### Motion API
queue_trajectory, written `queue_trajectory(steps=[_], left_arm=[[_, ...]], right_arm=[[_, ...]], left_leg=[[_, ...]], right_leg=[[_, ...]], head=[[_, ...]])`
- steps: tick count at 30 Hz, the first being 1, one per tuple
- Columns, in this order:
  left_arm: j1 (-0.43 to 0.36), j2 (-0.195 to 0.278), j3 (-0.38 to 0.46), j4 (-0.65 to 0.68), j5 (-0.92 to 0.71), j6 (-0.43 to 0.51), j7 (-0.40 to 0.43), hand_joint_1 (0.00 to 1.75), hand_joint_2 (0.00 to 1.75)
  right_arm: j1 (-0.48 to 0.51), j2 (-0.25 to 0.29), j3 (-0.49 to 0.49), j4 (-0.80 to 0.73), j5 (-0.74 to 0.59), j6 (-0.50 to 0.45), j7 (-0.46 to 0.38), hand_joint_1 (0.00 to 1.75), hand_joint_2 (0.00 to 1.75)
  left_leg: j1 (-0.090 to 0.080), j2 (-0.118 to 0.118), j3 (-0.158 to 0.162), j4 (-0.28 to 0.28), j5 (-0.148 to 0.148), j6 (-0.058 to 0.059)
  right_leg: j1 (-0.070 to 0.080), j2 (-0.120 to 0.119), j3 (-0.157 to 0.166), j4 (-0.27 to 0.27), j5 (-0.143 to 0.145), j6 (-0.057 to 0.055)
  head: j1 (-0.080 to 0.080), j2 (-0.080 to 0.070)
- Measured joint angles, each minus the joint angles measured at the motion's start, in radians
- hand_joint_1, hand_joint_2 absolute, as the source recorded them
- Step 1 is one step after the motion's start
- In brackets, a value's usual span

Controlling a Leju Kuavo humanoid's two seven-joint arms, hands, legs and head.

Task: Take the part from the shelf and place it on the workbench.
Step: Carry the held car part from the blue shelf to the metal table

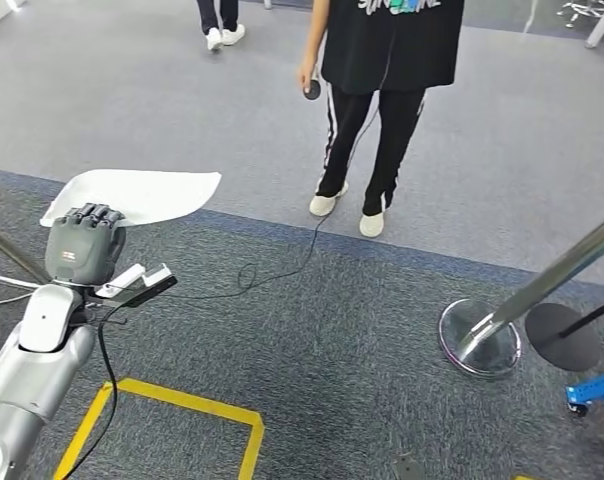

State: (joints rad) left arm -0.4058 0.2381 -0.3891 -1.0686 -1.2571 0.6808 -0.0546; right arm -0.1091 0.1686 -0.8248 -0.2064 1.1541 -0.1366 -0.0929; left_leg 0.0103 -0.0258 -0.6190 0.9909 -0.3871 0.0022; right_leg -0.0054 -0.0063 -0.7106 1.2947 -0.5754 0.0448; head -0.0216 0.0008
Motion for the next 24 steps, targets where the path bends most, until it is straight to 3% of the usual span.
queue_trajectory(steps=[1, 2, 3, 5, 7, 9, 11, 13, 15, 16, 17, 18, 20, 22, 23, 24], left_arm=[[0.002, -0.001, 0.000, 0.000, 0.000, 0.000, -0.001, 1.24, 1.75], [0.003, -0.002, 0.000, 0.000, 0.000, 0.000, -0.001, 1.24, 1.75], [0.004, -0.003, 0.000, 0.000, 0.000, 0.000, -0.002, 1.24, 1.75], [0.004, -0.003, 0.000, 0.000, 0.000, 0.000, -0.002, 1.24, 1.75], [0.005, -0.003, 0.000, 0.000, 0.000, 0.000, -0.002, 1.24, 1.75], [0.010, 0.000, 0.001, 0.000, 0.000, 0.001, -0.003, 1.24, 1.75], [0.013, 0.004, 0.002, 0.000, 0.000, 0.001, -0.003, 1.24, 1.75], [0.010, 0.005, 0.002, 0.000, 0.000, 0.001, -0.003, 1.24, 1.75], [0.011, 0.004, 0.002, 0.000, 0.000, 0.001, -0.003, 1.24, 1.75], [0.012, 0.004, 0.002, 0.000, 0.000, 0.001, -0.003, 1.24, 1.75], [0.013, 0.004, 0.002, 0.000, 0.000, 0.001, -0.003, 1.24, 1.75], [0.012, 0.005, 0.002, 0.000, 0.000, 0.000, -0.003, 1.24, 1.75], [0.008, 0.005, 0.003, 0.000, 0.000, 0.000, -0.003, 1.24, 1.75], [0.002, 0.005, 0.004, 0.000, 0.001, 0.000, -0.004, 1.24, 1.75], [0.001, 0.006, 0.005, 0.000, 0.001, 0.000, -0.004, 1.24, 1.75], [0.001, 0.008, 0.006, 0.000, 0.001, 0.000, -0.005, 1.24, 1.75]], right_arm=[[0.002, 0.000, 0.000, 0.000, 0.000, 0.000, 0.000, 0.00, 0.00], [0.004, 0.000, 0.000, 0.000, 0.001, 0.000, 0.000, 0.00, 0.00], [0.004, 0.000, 0.000, 0.000, 0.001, 0.000, 0.000, 0.00, 0.00], [0.003, 0.000, 0.000, 0.000, 0.002, 0.000, 0.000, 0.00, 0.00], [0.003, 0.000, 0.000, 0.000, 0.003, 0.000, -0.002, 0.00, 0.00], [0.001, 0.000, 0.001, 0.000, 0.005, 0.000, -0.003, 0.00, 0.00], [-0.002, 0.001, 0.002, 0.000, 0.007, 0.001, -0.004, 0.00, 0.00], [-0.001, 0.001, 0.005, 0.000, 0.008, 0.002, -0.005, 0.00, 0.00], [0.003, 0.001, 0.006, 0.000, 0.008, 0.002, -0.005, 0.00, 0.00], [0.004, 0.001, 0.007, 0.000, 0.008, 0.002, -0.005, 0.00, 0.00], [0.003, 0.001, 0.007, 0.000, 0.008, 0.003, -0.005, 0.00, 0.00], [0.002, 0.001, 0.007, 0.000, 0.008, 0.003, -0.005, 0.00, 0.00], [0.000, 0.001, 0.008, 0.000, 0.009, 0.004, -0.005, 0.00, 0.00], [-0.001, 0.002, 0.009, 0.000, 0.010, 0.004, -0.004, 0.00, 0.00], [-0.002, 0.002, 0.010, 0.000, 0.011, 0.004, -0.003, 0.00, 0.00], [-0.004, 0.002, 0.010, 0.000, 0.011, 0.004, -0.003, 0.00, 0.00]], left_leg=[[-0.001, -0.016, 0.000, 0.000, 0.000, 0.001], [-0.001, -0.031, 0.000, 0.001, 0.000, 0.000], [-0.001, -0.047, 0.001, 0.001, 0.000, -0.001], [0.000, -0.074, 0.000, 0.004, 0.001, -0.006], [0.003, -0.096, -0.007, 0.004, 0.005, -0.018], [0.007, -0.112, -0.013, 0.000, 0.010, -0.031], [0.005, -0.073, -0.024, 0.020, -0.006, -0.041], [0.000, -0.010, -0.065, 0.111, -0.061, -0.047], [0.000, 0.011, -0.123, 0.237, -0.115, -0.052], [0.001, 0.013, -0.138, 0.270, -0.120, -0.053], [0.001, 0.015, -0.135, 0.267, -0.108, -0.054], [0.000, 0.021, -0.113, 0.227, -0.081, -0.054], [-0.004, 0.073, -0.042, 0.099, -0.025, -0.053], [-0.009, 0.114, -0.001, 0.019, -0.007, -0.040], [-0.012, 0.114, 0.002, 0.008, -0.009, -0.033], [-0.011, 0.097, 0.001, 0.006, -0.009, -0.022]], right_leg=[[0.000, 0.003, -0.015, 0.020, 0.005, -0.002], [0.000, 0.006, -0.012, 0.000, 0.028, -0.005], [0.000, 0.013, 0.010, -0.055, 0.065, -0.008], [-0.005, 0.057, 0.070, -0.189, 0.123, -0.012], [-0.007, 0.087, 0.102, -0.251, 0.137, -0.013], [-0.004, 0.071, 0.105, -0.255, 0.138, -0.021], [-0.004, 0.051, 0.107, -0.261, 0.143, -0.033], [-0.003, 0.027, 0.108, -0.265, 0.145, -0.042], [-0.001, 0.000, 0.108, -0.266, 0.143, -0.046], [-0.001, -0.015, 0.108, -0.266, 0.142, -0.047], [-0.001, -0.029, 0.108, -0.265, 0.141, -0.047], [-0.001, -0.043, 0.110, -0.265, 0.140, -0.046], [0.003, -0.068, 0.114, -0.263, 0.135, -0.040], [0.012, -0.091, 0.118, -0.261, 0.129, -0.031], [0.016, -0.103, 0.121, -0.262, 0.126, -0.026], [0.016, -0.117, 0.125, -0.264, 0.124, -0.022]], head=[[0.000, 0.000], [0.000, 0.000], [0.000, 0.000], [0.000, 0.000], [-0.001, 0.000], [-0.001, 0.000], [-0.005, 0.000], [-0.010, 0.000], [-0.011, 0.000], [-0.012, 0.000], [-0.012, 0.000], [-0.012, 0.000], [-0.013, 0.000], [-0.011, 0.000], [-0.010, 0.000], [-0.008, 0.000]])
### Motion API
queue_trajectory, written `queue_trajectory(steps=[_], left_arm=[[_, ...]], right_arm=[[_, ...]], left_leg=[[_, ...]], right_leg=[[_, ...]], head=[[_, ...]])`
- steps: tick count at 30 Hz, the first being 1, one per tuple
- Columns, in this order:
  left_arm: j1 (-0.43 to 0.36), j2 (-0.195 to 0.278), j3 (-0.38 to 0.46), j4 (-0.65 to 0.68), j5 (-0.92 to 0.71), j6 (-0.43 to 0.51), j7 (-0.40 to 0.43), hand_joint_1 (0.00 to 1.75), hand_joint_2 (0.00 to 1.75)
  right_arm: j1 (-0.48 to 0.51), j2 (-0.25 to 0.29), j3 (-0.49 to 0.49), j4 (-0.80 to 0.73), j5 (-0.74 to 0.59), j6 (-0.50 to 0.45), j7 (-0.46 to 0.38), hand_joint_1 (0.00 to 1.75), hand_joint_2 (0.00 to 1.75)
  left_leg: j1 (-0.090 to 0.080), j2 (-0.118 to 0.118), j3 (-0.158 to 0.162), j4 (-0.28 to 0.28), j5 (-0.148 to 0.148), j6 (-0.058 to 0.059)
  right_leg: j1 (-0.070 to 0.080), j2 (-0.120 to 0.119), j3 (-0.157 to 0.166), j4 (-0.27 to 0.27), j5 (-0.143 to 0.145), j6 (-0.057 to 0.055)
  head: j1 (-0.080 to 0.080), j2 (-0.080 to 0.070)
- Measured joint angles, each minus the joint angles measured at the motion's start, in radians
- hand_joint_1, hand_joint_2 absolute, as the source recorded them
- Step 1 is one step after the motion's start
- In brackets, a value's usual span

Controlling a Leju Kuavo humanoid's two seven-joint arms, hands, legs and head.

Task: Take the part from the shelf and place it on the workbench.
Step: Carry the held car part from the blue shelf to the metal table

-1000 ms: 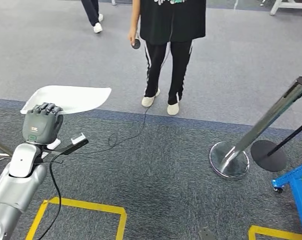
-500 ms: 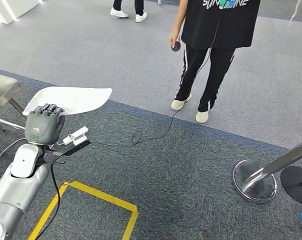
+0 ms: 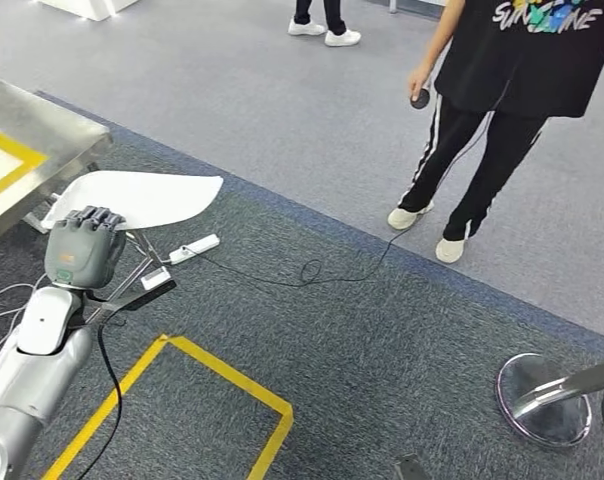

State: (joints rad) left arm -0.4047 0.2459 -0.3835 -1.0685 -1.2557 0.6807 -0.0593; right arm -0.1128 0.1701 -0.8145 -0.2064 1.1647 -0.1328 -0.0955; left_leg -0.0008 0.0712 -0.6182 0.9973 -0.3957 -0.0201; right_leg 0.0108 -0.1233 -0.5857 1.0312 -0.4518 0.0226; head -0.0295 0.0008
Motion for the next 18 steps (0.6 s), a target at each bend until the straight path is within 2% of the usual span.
queue_trajectory(steps=[1, 2, 3, 5, 6, 7, 8, 9, 10, 11, 12, 13, 14, 15, 16, 17, 18], left_arm=[[0.001, 0.002, 0.001, 0.000, 0.000, 0.000, 0.000, 1.24, 1.75], [0.001, 0.003, 0.002, 0.000, 0.000, 0.000, -0.001, 1.24, 1.75], [-0.001, 0.003, 0.002, 0.000, 0.001, 0.000, -0.001, 1.24, 1.75], [-0.004, 0.003, 0.002, 0.000, 0.002, 0.000, -0.002, 1.24, 1.75], [-0.003, 0.002, 0.002, 0.000, 0.004, -0.001, -0.002, 1.24, 1.75], [-0.002, 0.002, 0.002, 0.000, 0.005, -0.001, -0.004, 1.24, 1.75], [-0.001, 0.002, 0.002, 0.000, 0.007, -0.001, -0.005, 1.24, 1.75], [-0.001, 0.002, 0.002, 0.000, 0.008, -0.001, -0.006, 1.24, 1.75], [-0.002, 0.003, 0.002, 0.000, 0.009, -0.001, -0.006, 1.24, 1.75], [-0.003, 0.003, 0.002, 0.000, 0.010, -0.001, -0.007, 1.24, 1.75], [-0.004, 0.005, 0.003, 0.000, 0.012, -0.001, -0.008, 1.24, 1.75], [-0.005, 0.007, 0.003, 0.000, 0.016, -0.001, -0.010, 1.24, 1.75], [-0.004, 0.011, 0.004, 0.000, 0.019, -0.001, -0.012, 1.24, 1.75], [-0.002, 0.017, 0.006, 0.000, 0.023, 0.000, -0.013, 1.24, 1.75], [0.002, 0.023, 0.008, 0.000, 0.026, 0.000, -0.014, 1.24, 1.75], [0.006, 0.030, 0.011, 0.000, 0.029, 0.001, -0.014, 1.24, 1.75], [0.008, 0.036, 0.014, 0.000, 0.032, 0.002, -0.015, 1.24, 1.75]], right_arm=[[-0.002, 0.000, 0.001, 0.000, 0.000, 0.000, 0.000, 0.00, 0.00], [-0.004, 0.000, 0.001, 0.000, 0.000, 0.000, 0.000, 0.00, 0.00], [-0.005, 0.000, 0.002, 0.000, 0.000, 0.000, 0.000, 0.00, 0.00], [-0.004, 0.000, 0.003, 0.000, 0.000, 0.000, 0.000, 0.00, 0.00], [-0.003, 0.000, 0.003, 0.000, 0.000, 0.000, 0.001, 0.00, 0.00], [-0.002, 0.000, 0.003, 0.000, 0.000, 0.000, 0.002, 0.00, 0.00], [-0.001, 0.000, 0.004, 0.000, 0.000, -0.001, 0.003, 0.00, 0.00], [-0.002, 0.000, 0.004, 0.000, 0.000, -0.001, 0.003, 0.00, 0.00], [-0.004, 0.000, 0.004, 0.000, 0.000, -0.001, 0.003, 0.00, 0.00], [-0.006, 0.000, 0.005, 0.000, 0.001, -0.001, 0.004, 0.00, 0.00], [-0.007, 0.001, 0.005, 0.000, 0.001, -0.002, 0.007, 0.00, 0.00], [-0.009, 0.002, 0.005, 0.000, 0.002, -0.002, 0.010, 0.00, 0.00], [-0.010, 0.003, 0.005, 0.000, 0.003, -0.004, 0.014, 0.00, 0.00], [-0.011, 0.005, 0.005, 0.000, 0.004, -0.005, 0.017, 0.00, 0.00], [-0.013, 0.007, 0.005, 0.000, 0.005, -0.007, 0.019, 0.00, 0.00], [-0.015, 0.010, 0.006, 0.000, 0.006, -0.008, 0.020, 0.00, 0.00], [-0.016, 0.013, 0.006, 0.000, 0.007, -0.009, 0.020, 0.00, 0.00]], left_leg=[[0.001, -0.014, 0.000, -0.002, 0.001, 0.006], [0.004, -0.027, 0.000, -0.003, 0.003, 0.012], [0.007, -0.040, 0.001, -0.005, 0.005, 0.018], [0.011, -0.066, 0.001, -0.005, 0.006, 0.026], [0.011, -0.081, 0.001, -0.004, 0.006, 0.028], [0.010, -0.097, 0.001, -0.004, 0.006, 0.028], [0.010, -0.113, 0.001, -0.004, 0.007, 0.028], [0.011, -0.129, 0.002, -0.004, 0.007, 0.028], [0.012, -0.144, 0.002, -0.003, 0.007, 0.026], [0.012, -0.158, 0.002, -0.002, 0.008, 0.022], [0.012, -0.171, -0.001, -0.001, 0.008, 0.017], [0.013, -0.183, -0.005, -0.001, 0.010, 0.011], [0.015, -0.195, -0.008, -0.002, 0.013, 0.003], [0.018, -0.206, -0.012, -0.004, 0.017, -0.005], [0.020, -0.207, -0.013, -0.006, 0.018, -0.011], [0.019, -0.190, -0.018, 0.002, 0.011, -0.017], [0.017, -0.162, -0.030, 0.028, -0.007, -0.021]], right_leg=[[-0.002, -0.001, 0.001, 0.002, -0.005, 0.006], [-0.004, 0.014, -0.003, 0.016, -0.016, 0.011], [-0.007, 0.040, -0.017, 0.049, -0.037, 0.016], [-0.010, 0.098, -0.075, 0.172, -0.095, 0.023], [-0.011, 0.112, -0.110, 0.238, -0.119, 0.024], [-0.011, 0.117, -0.135, 0.279, -0.125, 0.024], [-0.011, 0.120, -0.143, 0.284, -0.112, 0.022], [-0.012, 0.125, -0.131, 0.247, -0.080, 0.020], [-0.013, 0.137, -0.105, 0.181, -0.040, 0.018], [-0.017, 0.163, -0.074, 0.112, -0.008, 0.016], [-0.021, 0.187, -0.048, 0.055, 0.011, 0.016], [-0.023, 0.206, -0.032, 0.022, 0.019, 0.015], [-0.024, 0.214, -0.025, 0.011, 0.017, 0.012], [-0.022, 0.206, -0.023, 0.008, 0.018, 0.007], [-0.021, 0.195, -0.022, 0.006, 0.020, 0.001], [-0.021, 0.184, -0.020, 0.004, 0.022, -0.006], [-0.022, 0.172, -0.019, 0.000, 0.024, -0.012]], head=[[0.002, 0.000], [0.003, 0.000], [0.006, 0.000], [0.013, 0.000], [0.015, 0.000], [0.015, 0.000], [0.016, 0.000], [0.015, 0.000], [0.016, 0.000], [0.016, 0.000], [0.015, 0.000], [0.015, 0.000], [0.014, 0.000], [0.014, 0.000], [0.014, 0.000], [0.012, 0.000], [0.008, 0.000]])
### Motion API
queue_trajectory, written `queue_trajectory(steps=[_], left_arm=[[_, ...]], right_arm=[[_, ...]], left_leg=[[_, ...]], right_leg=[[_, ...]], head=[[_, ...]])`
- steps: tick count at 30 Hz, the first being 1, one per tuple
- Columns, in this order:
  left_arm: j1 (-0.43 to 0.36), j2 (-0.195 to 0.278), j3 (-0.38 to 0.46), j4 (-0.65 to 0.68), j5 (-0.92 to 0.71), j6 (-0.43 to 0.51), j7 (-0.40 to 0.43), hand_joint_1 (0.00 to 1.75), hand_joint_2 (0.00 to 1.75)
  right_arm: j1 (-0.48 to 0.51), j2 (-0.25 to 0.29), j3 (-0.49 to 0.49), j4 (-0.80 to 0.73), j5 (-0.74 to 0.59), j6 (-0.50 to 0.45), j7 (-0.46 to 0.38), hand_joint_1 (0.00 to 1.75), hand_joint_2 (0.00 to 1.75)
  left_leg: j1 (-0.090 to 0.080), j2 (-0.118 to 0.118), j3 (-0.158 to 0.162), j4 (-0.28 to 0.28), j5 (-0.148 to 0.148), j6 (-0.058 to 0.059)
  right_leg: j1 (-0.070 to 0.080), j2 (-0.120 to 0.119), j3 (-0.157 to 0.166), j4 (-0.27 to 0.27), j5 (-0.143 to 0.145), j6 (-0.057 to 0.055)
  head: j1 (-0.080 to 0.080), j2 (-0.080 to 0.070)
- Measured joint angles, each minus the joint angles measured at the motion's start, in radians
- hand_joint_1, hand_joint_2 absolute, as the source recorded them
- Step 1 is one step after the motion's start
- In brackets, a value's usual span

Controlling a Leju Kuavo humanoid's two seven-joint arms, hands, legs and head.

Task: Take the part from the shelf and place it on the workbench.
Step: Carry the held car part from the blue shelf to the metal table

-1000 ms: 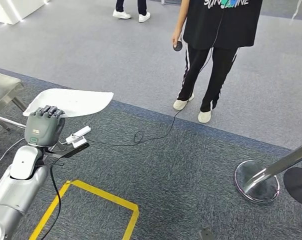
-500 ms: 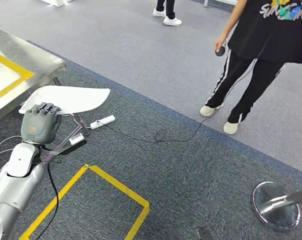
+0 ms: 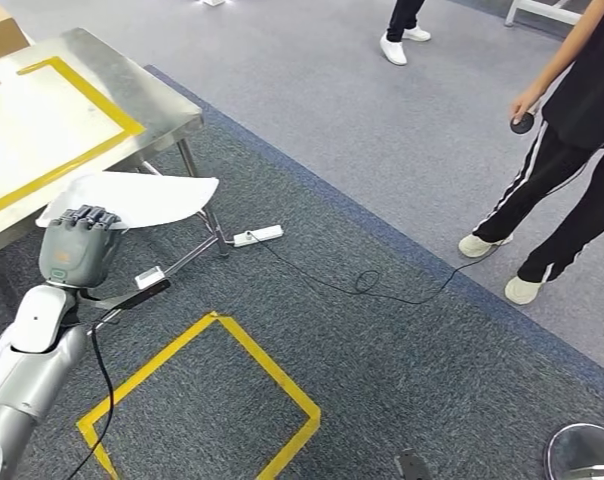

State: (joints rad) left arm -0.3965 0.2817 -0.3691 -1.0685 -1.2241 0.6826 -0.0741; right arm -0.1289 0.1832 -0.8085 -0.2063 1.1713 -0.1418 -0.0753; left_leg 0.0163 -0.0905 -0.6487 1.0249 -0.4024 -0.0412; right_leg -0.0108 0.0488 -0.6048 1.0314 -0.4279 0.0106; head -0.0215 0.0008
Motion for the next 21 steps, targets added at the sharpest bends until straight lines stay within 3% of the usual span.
queue_trajectory(steps=[2, 4, 5, 7, 9, 11, 13, 14, 15, 17, 19, 20, 21], left_arm=[[0.002, 0.006, 0.005, 0.000, 0.004, 0.001, -0.001, 1.24, 1.75], [0.007, 0.008, 0.006, 0.000, 0.005, 0.001, -0.002, 1.24, 1.75], [0.010, 0.009, 0.006, 0.000, 0.006, 0.001, -0.002, 1.24, 1.75], [0.013, 0.013, 0.008, 0.000, 0.006, 0.001, -0.002, 1.24, 1.75], [0.011, 0.017, 0.010, 0.000, 0.006, 0.001, -0.002, 1.24, 1.75], [0.010, 0.020, 0.012, 0.000, 0.007, 0.001, -0.002, 1.24, 1.75], [0.013, 0.024, 0.013, 0.000, 0.007, 0.002, -0.002, 1.24, 1.75], [0.015, 0.026, 0.013, 0.000, 0.007, 0.002, -0.002, 1.24, 1.75], [0.015, 0.028, 0.013, -0.001, 0.007, 0.002, -0.002, 1.24, 1.75], [0.014, 0.027, 0.014, -0.001, 0.007, 0.002, -0.003, 1.24, 1.75], [0.018, 0.026, 0.013, -0.001, 0.007, 0.002, -0.003, 1.24, 1.75], [0.020, 0.025, 0.013, -0.001, 0.007, 0.002, -0.003, 1.24, 1.75], [0.023, 0.026, 0.013, -0.001, 0.007, 0.002, -0.003, 1.24, 1.75]], right_arm=[[0.001, 0.004, 0.000, 0.000, 0.000, -0.001, 0.001, 0.00, 0.00], [0.004, 0.005, 0.000, 0.000, 0.001, -0.002, 0.001, 0.00, 0.00], [0.004, 0.005, 0.000, 0.000, 0.001, -0.002, 0.001, 0.00, 0.00], [0.003, 0.007, 0.000, 0.000, 0.001, -0.002, 0.001, 0.00, 0.00], [0.002, 0.009, 0.000, 0.000, 0.001, -0.002, 0.001, 0.00, 0.00], [0.001, 0.011, 0.000, 0.000, 0.001, -0.002, 0.002, 0.00, 0.00], [0.001, 0.011, 0.000, 0.000, 0.001, -0.003, 0.004, 0.00, 0.00], [0.000, 0.011, 0.000, 0.000, 0.001, -0.003, 0.004, 0.00, 0.00], [-0.001, 0.012, 0.000, 0.000, 0.001, -0.003, 0.004, 0.00, 0.00], [-0.001, 0.012, 0.001, 0.000, 0.001, -0.003, 0.005, 0.00, 0.00], [0.004, 0.012, 0.001, 0.000, 0.001, -0.002, 0.007, 0.00, 0.00], [0.007, 0.012, 0.001, 0.000, 0.000, -0.002, 0.008, 0.00, 0.00], [0.009, 0.012, 0.001, 0.000, 0.000, -0.002, 0.009, 0.00, 0.00]], left_leg=[[-0.005, 0.061, -0.052, 0.112, -0.062, -0.006], [-0.004, 0.077, -0.106, 0.228, -0.107, -0.010], [-0.004, 0.079, -0.114, 0.247, -0.104, -0.010], [-0.005, 0.091, -0.071, 0.169, -0.052, -0.009], [-0.010, 0.135, 0.003, 0.036, -0.001, -0.003], [-0.015, 0.158, 0.035, -0.027, 0.010, 0.008], [-0.015, 0.133, 0.034, -0.033, 0.010, 0.021], [-0.012, 0.120, 0.034, -0.034, 0.011, 0.026], [-0.009, 0.108, 0.035, -0.036, 0.013, 0.032], [-0.005, 0.087, 0.036, -0.037, 0.014, 0.040], [-0.006, 0.062, 0.035, -0.036, 0.014, 0.044], [-0.006, 0.047, 0.035, -0.036, 0.014, 0.044], [-0.006, 0.033, 0.035, -0.035, 0.014, 0.044]], right_leg=[[0.002, -0.026, 0.001, -0.003, 0.000, -0.008], [0.003, -0.056, 0.001, -0.003, -0.002, -0.011], [0.003, -0.071, 0.001, -0.003, -0.003, -0.011], [0.003, -0.099, 0.003, -0.003, -0.005, -0.009], [0.009, -0.123, 0.007, 0.000, -0.010, -0.003], [0.016, -0.145, 0.011, 0.001, -0.015, 0.006], [0.017, -0.166, 0.015, -0.002, -0.019, 0.016], [0.016, -0.158, 0.015, 0.002, -0.026, 0.023], [0.014, -0.138, 0.008, 0.023, -0.040, 0.029], [0.010, -0.080, -0.039, 0.126, -0.094, 0.037], [0.009, -0.056, -0.102, 0.251, -0.140, 0.039], [0.009, -0.053, -0.118, 0.276, -0.139, 0.038], [0.009, -0.050, -0.115, 0.262, -0.119, 0.036]], head=[[-0.007, 0.000], [-0.008, 0.000], [-0.008, 0.000], [-0.008, 0.000], [-0.010, 0.000], [-0.010, 0.000], [-0.010, 0.000], [-0.009, 0.000], [-0.006, 0.000], [0.001, 0.000], [0.003, 0.000], [0.003, 0.000], [0.003, 0.000]])
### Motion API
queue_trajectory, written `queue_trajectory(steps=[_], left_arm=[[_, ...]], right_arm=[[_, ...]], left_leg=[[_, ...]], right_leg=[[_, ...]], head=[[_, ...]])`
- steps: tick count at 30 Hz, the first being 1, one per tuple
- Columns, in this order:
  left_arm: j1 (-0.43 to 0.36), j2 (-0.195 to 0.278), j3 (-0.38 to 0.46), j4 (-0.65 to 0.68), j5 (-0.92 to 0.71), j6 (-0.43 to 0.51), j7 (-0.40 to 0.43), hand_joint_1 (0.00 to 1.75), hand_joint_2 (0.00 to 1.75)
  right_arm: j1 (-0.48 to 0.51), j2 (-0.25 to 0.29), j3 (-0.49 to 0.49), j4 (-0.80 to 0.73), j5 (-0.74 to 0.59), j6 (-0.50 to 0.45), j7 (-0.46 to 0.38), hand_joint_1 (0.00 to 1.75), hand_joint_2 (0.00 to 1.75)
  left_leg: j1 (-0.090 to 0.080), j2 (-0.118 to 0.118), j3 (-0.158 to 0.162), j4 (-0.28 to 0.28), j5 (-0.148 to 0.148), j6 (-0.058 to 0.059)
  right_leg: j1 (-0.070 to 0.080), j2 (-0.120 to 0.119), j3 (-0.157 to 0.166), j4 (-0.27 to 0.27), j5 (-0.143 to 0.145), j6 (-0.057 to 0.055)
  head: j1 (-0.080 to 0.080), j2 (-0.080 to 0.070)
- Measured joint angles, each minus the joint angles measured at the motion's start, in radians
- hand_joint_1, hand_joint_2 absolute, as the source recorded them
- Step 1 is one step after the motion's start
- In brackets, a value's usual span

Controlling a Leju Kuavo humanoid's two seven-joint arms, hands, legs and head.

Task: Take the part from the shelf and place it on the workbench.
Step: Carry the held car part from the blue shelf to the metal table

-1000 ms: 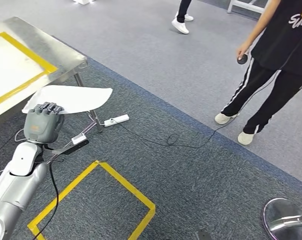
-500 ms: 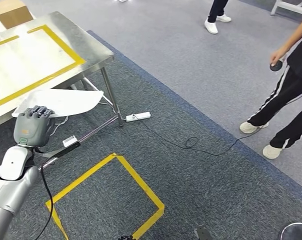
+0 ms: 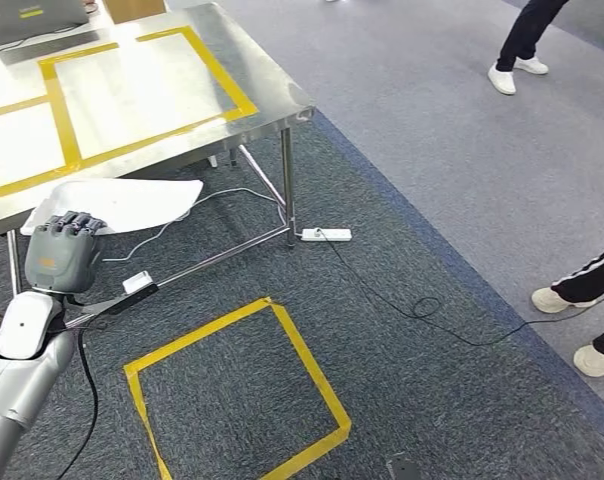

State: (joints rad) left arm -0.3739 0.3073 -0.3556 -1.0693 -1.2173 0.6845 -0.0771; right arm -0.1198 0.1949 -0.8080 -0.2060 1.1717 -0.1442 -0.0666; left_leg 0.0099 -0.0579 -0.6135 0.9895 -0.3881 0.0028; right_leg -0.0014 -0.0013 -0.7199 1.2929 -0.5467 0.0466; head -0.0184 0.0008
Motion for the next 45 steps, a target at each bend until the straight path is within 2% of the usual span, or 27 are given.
queue_trajectory(steps=[1, 3, 5, 7, 8, 10, 11, 12, 14, 15, 16, 18, 20, 22, 23, 25, 27, 29, 30, 32, 34, 36, 38, 40, 42, 44, 45], left_arm=[[0.002, 0.000, 0.000, 0.000, 0.000, 0.000, 0.000, 1.24, 1.75], [0.003, 0.000, 0.000, -0.001, 0.000, 0.000, 0.000, 1.24, 1.75], [0.006, 0.001, 0.000, -0.003, 0.000, -0.001, 0.000, 1.24, 1.75], [0.013, 0.005, 0.001, -0.004, 0.000, -0.001, 0.000, 1.24, 1.75], [0.019, 0.007, 0.001, -0.006, 0.000, -0.002, 0.000, 1.24, 1.75], [0.024, 0.011, 0.002, -0.010, 0.000, -0.002, 0.000, 1.24, 1.75], [0.024, 0.011, 0.003, -0.012, 0.001, -0.002, 0.000, 1.24, 1.75], [0.024, 0.011, 0.003, -0.013, 0.001, -0.003, 0.000, 1.24, 1.75], [0.030, 0.010, 0.003, -0.014, 0.001, -0.003, 0.000, 1.24, 1.75], [0.032, 0.010, 0.003, -0.014, 0.001, -0.003, 0.000, 1.24, 1.75], [0.034, 0.010, 0.003, -0.015, 0.001, -0.003, 0.000, 1.24, 1.75], [0.033, 0.011, 0.004, -0.019, 0.001, -0.004, 0.000, 1.24, 1.75], [0.032, 0.011, 0.006, -0.024, 0.001, -0.004, 0.000, 1.24, 1.75], [0.037, 0.012, 0.007, -0.027, 0.002, -0.005, 0.000, 1.24, 1.75], [0.041, 0.014, 0.007, -0.028, 0.002, -0.005, 0.000, 1.24, 1.75], [0.043, 0.016, 0.008, -0.031, 0.001, -0.008, 0.000, 1.24, 1.75], [0.043, 0.015, 0.008, -0.035, 0.001, -0.013, 0.001, 1.24, 1.75], [0.045, 0.012, 0.007, -0.035, -0.001, -0.020, 0.001, 1.24, 1.75], [0.047, 0.011, 0.007, -0.035, -0.003, -0.022, 0.001, 1.24, 1.75], [0.047, 0.011, 0.007, -0.036, -0.007, -0.025, 0.002, 1.24, 1.75], [0.046, 0.010, 0.007, -0.036, -0.008, -0.026, 0.002, 1.24, 1.75], [0.044, 0.010, 0.007, -0.036, -0.008, -0.027, 0.002, 1.24, 1.75], [0.046, 0.011, 0.008, -0.036, -0.008, -0.029, 0.002, 1.24, 1.75], [0.046, 0.015, 0.008, -0.036, -0.008, -0.029, 0.002, 1.24, 1.75], [0.043, 0.016, 0.008, -0.036, -0.008, -0.029, 0.002, 1.24, 1.75], [0.042, 0.012, 0.008, -0.036, -0.008, -0.029, 0.002, 1.24, 1.75], [0.043, 0.011, 0.008, -0.036, -0.009, -0.029, 0.002, 1.24, 1.75]], right_arm=[[0.001, 0.000, 0.000, 0.000, 0.000, 0.000, 0.000, 0.00, 0.00], [0.001, 0.000, 0.000, 0.000, 0.000, 0.000, -0.001, 0.00, 0.00], [0.003, 0.000, 0.000, 0.000, 0.000, 0.001, -0.002, 0.00, 0.00], [0.004, 0.001, 0.000, 0.001, -0.001, 0.001, -0.002, 0.00, 0.00], [0.005, 0.001, 0.000, 0.001, -0.001, 0.002, -0.002, 0.00, 0.00], [0.005, 0.002, 0.000, 0.001, 0.000, 0.003, -0.004, 0.00, 0.00], [0.006, 0.002, 0.000, 0.001, 0.000, 0.003, -0.005, 0.00, 0.00], [0.008, 0.002, 0.000, 0.001, 0.000, 0.004, -0.006, 0.00, 0.00], [0.013, 0.002, 0.000, 0.001, -0.001, 0.004, -0.006, 0.00, 0.00], [0.014, 0.002, 0.000, 0.001, 0.000, 0.004, -0.006, 0.00, 0.00], [0.014, 0.002, 0.000, 0.001, 0.000, 0.004, -0.006, 0.00, 0.00], [0.014, 0.003, 0.000, 0.001, 0.000, 0.004, -0.006, 0.00, 0.00], [0.015, 0.004, 0.000, 0.001, 0.000, 0.004, -0.007, 0.00, 0.00], [0.014, 0.003, 0.000, 0.001, 0.000, 0.004, -0.008, 0.00, 0.00], [0.013, 0.003, 0.000, 0.001, 0.000, 0.004, -0.008, 0.00, 0.00], [0.012, 0.003, 0.000, 0.001, -0.001, 0.005, -0.009, 0.00, 0.00], [0.014, 0.003, 0.000, 0.001, -0.001, 0.006, -0.010, 0.00, 0.00], [0.018, 0.003, 0.000, 0.001, -0.001, 0.006, -0.008, 0.00, 0.00], [0.019, 0.003, 0.000, 0.001, -0.001, 0.006, -0.008, 0.00, 0.00], [0.018, 0.003, 0.000, 0.001, -0.001, 0.006, -0.008, 0.00, 0.00], [0.016, 0.003, 0.000, 0.001, -0.001, 0.006, -0.008, 0.00, 0.00], [0.015, 0.003, 0.000, 0.001, -0.001, 0.006, -0.008, 0.00, 0.00], [0.015, 0.004, 0.000, 0.001, -0.001, 0.006, -0.008, 0.00, 0.00], [0.014, 0.004, 0.000, 0.001, -0.001, 0.005, -0.008, 0.00, 0.00], [0.014, 0.005, 0.000, 0.001, -0.001, 0.005, -0.008, 0.00, 0.00], [0.017, 0.005, 0.000, 0.001, -0.001, 0.005, -0.008, 0.00, 0.00], [0.017, 0.005, 0.000, 0.001, -0.003, 0.005, -0.008, 0.00, 0.00]], left_leg=[[0.000, -0.014, 0.000, 0.001, 0.000, -0.001], [0.001, -0.040, -0.001, 0.002, 0.001, -0.006], [0.005, -0.063, -0.009, 0.003, 0.006, -0.018], [0.011, -0.086, -0.015, -0.001, 0.012, -0.033], [0.011, -0.079, -0.018, 0.000, 0.011, -0.040], [0.007, -0.023, -0.043, 0.048, -0.020, -0.050], [0.006, 0.014, -0.071, 0.105, -0.050, -0.053], [0.006, 0.036, -0.104, 0.174, -0.083, -0.056], [0.007, 0.047, -0.153, 0.275, -0.114, -0.061], [0.007, 0.049, -0.152, 0.275, -0.102, -0.062], [0.007, 0.054, -0.132, 0.237, -0.075, -0.062], [0.004, 0.093, -0.057, 0.103, -0.017, -0.060], [-0.001, 0.121, -0.012, 0.019, 0.002, -0.046], [-0.003, 0.104, -0.009, 0.007, 0.000, -0.026], [-0.002, 0.093, -0.010, 0.006, 0.000, -0.020], [0.003, 0.071, -0.009, 0.004, 0.003, -0.008], [0.004, 0.049, -0.010, 0.003, 0.005, 0.001], [0.001, 0.023, -0.011, 0.004, 0.005, 0.004], [0.000, 0.009, -0.011, 0.004, 0.006, 0.004], [-0.001, -0.019, -0.010, 0.004, 0.007, 0.002], [0.000, -0.045, -0.013, 0.005, 0.010, -0.004], [0.004, -0.067, -0.021, 0.004, 0.016, -0.016], [0.010, -0.083, -0.026, 0.000, 0.023, -0.030], [0.007, -0.045, -0.042, 0.027, 0.004, -0.039], [0.002, 0.020, -0.092, 0.132, -0.056, -0.046], [0.005, 0.043, -0.149, 0.252, -0.105, -0.051], [0.006, 0.046, -0.157, 0.274, -0.105, -0.054]], right_leg=[[0.000, 0.007, 0.021, -0.051, 0.035, -0.003], [-0.006, 0.055, 0.085, -0.188, 0.095, -0.009], [-0.011, 0.094, 0.119, -0.257, 0.111, -0.013], [-0.008, 0.084, 0.124, -0.262, 0.110, -0.020], [-0.008, 0.072, 0.126, -0.265, 0.111, -0.026], [-0.010, 0.046, 0.130, -0.272, 0.115, -0.038], [-0.009, 0.032, 0.131, -0.273, 0.114, -0.042], [-0.008, 0.016, 0.132, -0.274, 0.114, -0.045], [-0.007, -0.014, 0.132, -0.273, 0.112, -0.046], [-0.007, -0.029, 0.132, -0.273, 0.110, -0.046], [-0.007, -0.044, 0.133, -0.273, 0.109, -0.044], [-0.004, -0.070, 0.137, -0.271, 0.104, -0.037], [0.004, -0.091, 0.141, -0.269, 0.097, -0.026], [0.008, -0.113, 0.147, -0.271, 0.093, -0.017], [0.006, -0.112, 0.150, -0.271, 0.089, -0.011], [0.002, -0.070, 0.135, -0.231, 0.060, 0.001], [-0.001, -0.017, 0.078, -0.110, 0.000, 0.006], [-0.001, -0.004, 0.018, 0.004, -0.038, 0.005], [0.000, -0.002, 0.009, 0.014, -0.029, 0.002], [0.001, 0.013, 0.049, -0.082, 0.037, -0.007], [-0.004, 0.063, 0.112, -0.215, 0.089, -0.013], [-0.004, 0.089, 0.138, -0.265, 0.096, -0.015], [-0.001, 0.066, 0.141, -0.270, 0.102, -0.023], [-0.003, 0.042, 0.146, -0.280, 0.108, -0.035], [-0.003, 0.015, 0.149, -0.285, 0.110, -0.043], [-0.002, -0.010, 0.148, -0.285, 0.108, -0.045], [-0.002, -0.021, 0.148, -0.285, 0.107, -0.045]], head=[[0.000, 0.000], [0.000, 0.000], [-0.001, 0.000], [-0.001, 0.000], [-0.002, 0.000], [-0.009, 0.000], [-0.012, 0.000], [-0.015, 0.000], [-0.015, 0.000], [-0.015, 0.000], [-0.016, 0.000], [-0.016, 0.000], [-0.016, 0.000], [-0.015, 0.000], [-0.013, 0.000], [-0.009, 0.000], [-0.003, 0.000], [-0.002, 0.000], [-0.002, 0.000], [-0.002, 0.000], [-0.002, 0.000], [-0.003, 0.000], [-0.002, 0.000], [-0.007, 0.000], [-0.012, 0.000], [-0.013, 0.000], [-0.013, 0.000]])
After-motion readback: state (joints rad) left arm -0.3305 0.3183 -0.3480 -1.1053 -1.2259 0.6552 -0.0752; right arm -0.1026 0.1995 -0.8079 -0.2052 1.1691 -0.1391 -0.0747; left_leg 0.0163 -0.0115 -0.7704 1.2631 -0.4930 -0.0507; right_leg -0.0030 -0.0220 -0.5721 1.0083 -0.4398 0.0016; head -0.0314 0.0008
